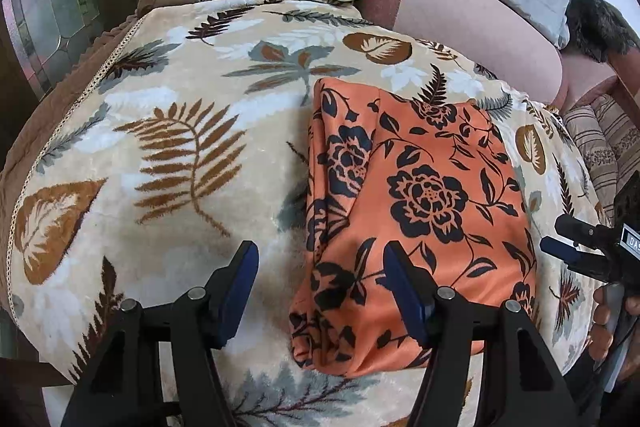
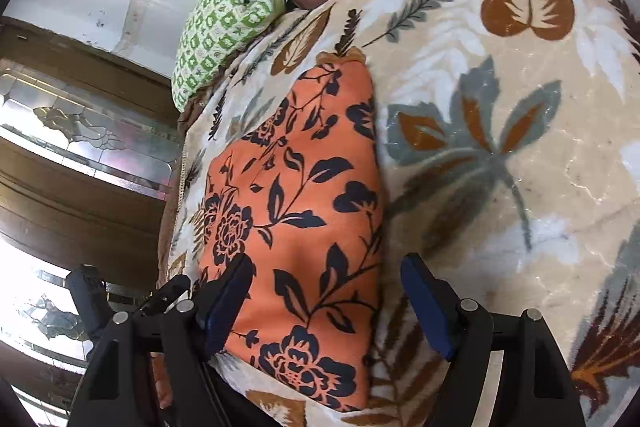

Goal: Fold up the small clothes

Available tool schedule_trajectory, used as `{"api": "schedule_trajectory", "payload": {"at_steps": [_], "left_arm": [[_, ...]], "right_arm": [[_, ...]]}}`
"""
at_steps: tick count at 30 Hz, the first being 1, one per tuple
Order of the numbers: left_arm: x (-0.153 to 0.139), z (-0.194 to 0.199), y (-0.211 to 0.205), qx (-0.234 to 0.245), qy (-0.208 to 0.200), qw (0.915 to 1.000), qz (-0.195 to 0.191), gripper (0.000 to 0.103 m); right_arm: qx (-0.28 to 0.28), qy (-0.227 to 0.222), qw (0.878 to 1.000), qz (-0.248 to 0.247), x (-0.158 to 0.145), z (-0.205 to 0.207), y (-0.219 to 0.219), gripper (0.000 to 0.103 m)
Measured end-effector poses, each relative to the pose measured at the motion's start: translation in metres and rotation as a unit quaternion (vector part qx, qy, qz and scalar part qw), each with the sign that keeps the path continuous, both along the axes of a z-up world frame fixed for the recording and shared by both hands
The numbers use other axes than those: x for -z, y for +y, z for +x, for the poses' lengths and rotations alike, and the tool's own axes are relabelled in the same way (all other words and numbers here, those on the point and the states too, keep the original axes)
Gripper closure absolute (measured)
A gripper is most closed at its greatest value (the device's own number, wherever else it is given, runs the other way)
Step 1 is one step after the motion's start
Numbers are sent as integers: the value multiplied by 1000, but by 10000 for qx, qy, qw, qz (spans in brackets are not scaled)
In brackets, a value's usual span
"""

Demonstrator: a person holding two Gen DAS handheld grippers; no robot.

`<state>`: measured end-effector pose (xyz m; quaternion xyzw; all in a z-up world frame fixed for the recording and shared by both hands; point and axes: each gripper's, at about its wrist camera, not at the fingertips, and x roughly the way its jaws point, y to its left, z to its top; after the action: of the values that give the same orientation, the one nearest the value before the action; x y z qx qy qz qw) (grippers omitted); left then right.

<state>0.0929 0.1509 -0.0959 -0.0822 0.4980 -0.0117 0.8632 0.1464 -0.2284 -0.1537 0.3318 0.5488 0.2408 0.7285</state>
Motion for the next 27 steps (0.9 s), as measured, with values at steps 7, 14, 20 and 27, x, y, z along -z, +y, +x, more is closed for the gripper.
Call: {"api": "schedule_trajectory", "payload": {"at_steps": [7, 14, 20, 27], "left_arm": [[5, 14, 0, 19, 72, 10000, -3, 37], [20, 36, 14, -122, 291, 9988, -378, 33], [42, 49, 12, -30, 591, 9961, -653, 30], [46, 51, 13, 140, 640, 9948, -779, 34]], "right_arm": [[-58, 31, 10000, 8, 4, 12, 4, 24], [-10, 108, 9999, -66, 12, 23, 1, 24], [-183, 290, 9994, -29, 26, 32, 20, 24], [-519, 197, 9984, 46, 28, 33, 53, 24]]}}
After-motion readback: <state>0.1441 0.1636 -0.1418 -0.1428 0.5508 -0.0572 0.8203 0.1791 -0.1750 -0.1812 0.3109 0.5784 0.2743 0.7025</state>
